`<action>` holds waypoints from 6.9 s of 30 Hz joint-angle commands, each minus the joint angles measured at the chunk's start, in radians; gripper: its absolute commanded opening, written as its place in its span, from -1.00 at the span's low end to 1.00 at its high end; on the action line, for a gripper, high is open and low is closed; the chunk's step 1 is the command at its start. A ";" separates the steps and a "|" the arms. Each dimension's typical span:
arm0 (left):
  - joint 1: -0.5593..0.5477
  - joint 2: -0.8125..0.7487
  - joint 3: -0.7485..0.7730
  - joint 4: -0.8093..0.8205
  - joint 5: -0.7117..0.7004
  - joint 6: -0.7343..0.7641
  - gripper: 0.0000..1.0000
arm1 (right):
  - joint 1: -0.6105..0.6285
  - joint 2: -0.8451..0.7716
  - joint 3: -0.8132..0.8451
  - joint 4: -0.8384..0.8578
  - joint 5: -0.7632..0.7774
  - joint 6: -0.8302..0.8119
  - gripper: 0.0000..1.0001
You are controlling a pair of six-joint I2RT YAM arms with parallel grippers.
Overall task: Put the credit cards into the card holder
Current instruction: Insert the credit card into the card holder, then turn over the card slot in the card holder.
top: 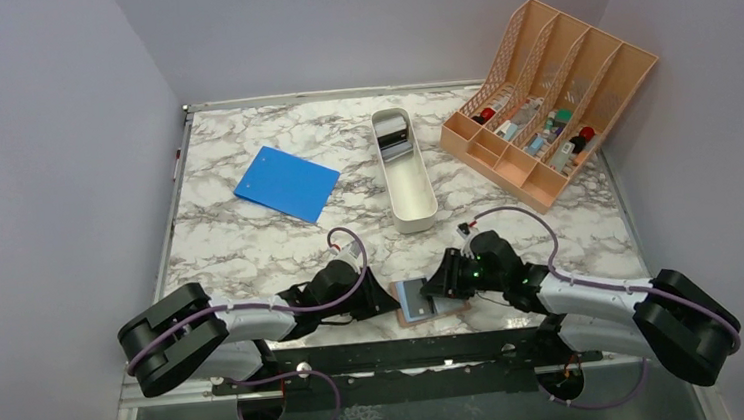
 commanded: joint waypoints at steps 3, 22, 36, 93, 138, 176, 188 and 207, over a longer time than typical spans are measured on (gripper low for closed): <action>-0.008 -0.037 0.015 0.012 0.000 0.017 -0.47 | 0.003 0.029 0.037 -0.037 0.011 -0.045 -0.22; -0.008 0.008 0.020 0.011 -0.017 0.021 -0.41 | 0.003 0.020 0.033 -0.029 -0.007 -0.047 -0.44; -0.008 0.061 0.033 -0.009 -0.015 0.023 -0.22 | 0.003 -0.086 0.186 -0.373 0.161 -0.198 -0.44; -0.065 0.133 0.136 0.224 0.078 0.101 -0.81 | 0.003 -0.099 -0.032 -0.198 0.158 -0.133 -0.51; -0.075 0.152 0.165 0.232 0.076 0.144 -0.73 | 0.003 -0.118 -0.036 -0.181 0.132 -0.148 -0.53; -0.093 0.206 0.180 0.247 0.064 0.133 -0.79 | 0.003 -0.121 -0.017 -0.183 0.118 -0.170 -0.53; -0.094 0.174 0.214 0.049 0.005 0.129 -0.55 | 0.003 -0.149 0.002 -0.229 0.136 -0.182 -0.53; -0.109 0.178 0.256 0.037 -0.003 0.179 -0.86 | 0.003 -0.133 0.019 -0.216 0.112 -0.185 -0.51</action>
